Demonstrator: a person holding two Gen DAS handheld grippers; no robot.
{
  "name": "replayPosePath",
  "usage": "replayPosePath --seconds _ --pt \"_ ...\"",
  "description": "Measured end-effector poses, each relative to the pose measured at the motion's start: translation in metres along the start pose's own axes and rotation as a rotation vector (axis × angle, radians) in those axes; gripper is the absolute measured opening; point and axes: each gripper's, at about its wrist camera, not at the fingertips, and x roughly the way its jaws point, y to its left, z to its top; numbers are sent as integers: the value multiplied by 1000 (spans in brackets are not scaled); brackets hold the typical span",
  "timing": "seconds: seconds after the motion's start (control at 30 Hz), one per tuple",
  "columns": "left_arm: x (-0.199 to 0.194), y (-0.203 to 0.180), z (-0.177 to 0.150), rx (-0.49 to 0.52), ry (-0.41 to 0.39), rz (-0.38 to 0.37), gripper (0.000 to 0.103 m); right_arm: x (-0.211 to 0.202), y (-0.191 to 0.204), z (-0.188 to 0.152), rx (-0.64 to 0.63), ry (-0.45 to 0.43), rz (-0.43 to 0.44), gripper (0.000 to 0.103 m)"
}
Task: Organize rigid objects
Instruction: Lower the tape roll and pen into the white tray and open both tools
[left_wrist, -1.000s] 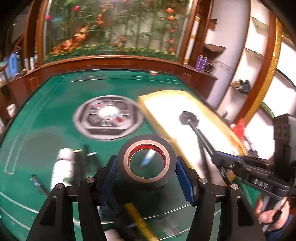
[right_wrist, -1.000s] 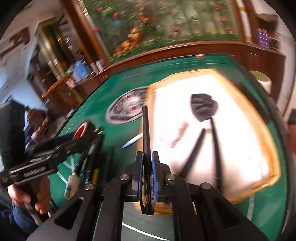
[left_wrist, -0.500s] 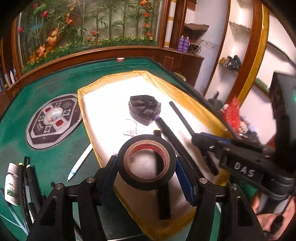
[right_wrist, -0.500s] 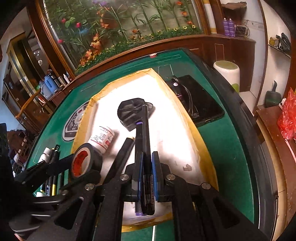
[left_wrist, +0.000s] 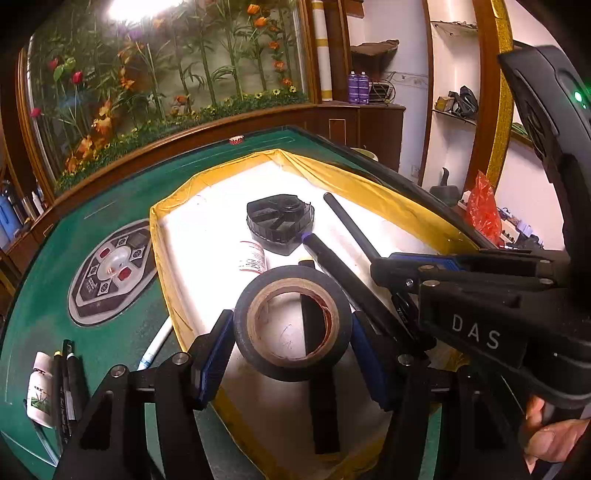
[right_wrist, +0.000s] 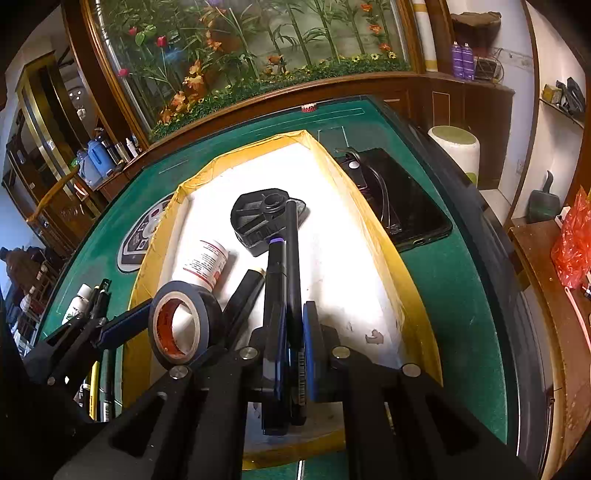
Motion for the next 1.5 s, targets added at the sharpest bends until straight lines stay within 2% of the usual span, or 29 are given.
replayPosePath --seconds 0.7,1.1,1.3,1.5 --pt "-1 -2 -1 9 -10 5 66 2 2 0 -5 1 -18 9" --pt "-8 -4 0 10 -29 8 73 0 0 -2 13 -6 -17 9" --pt "-20 -3 -1 7 -36 -8 73 -11 -1 -4 40 -23 -5 20" --pt "-49 3 -3 -25 -54 -80 76 -37 6 -4 49 -81 22 27"
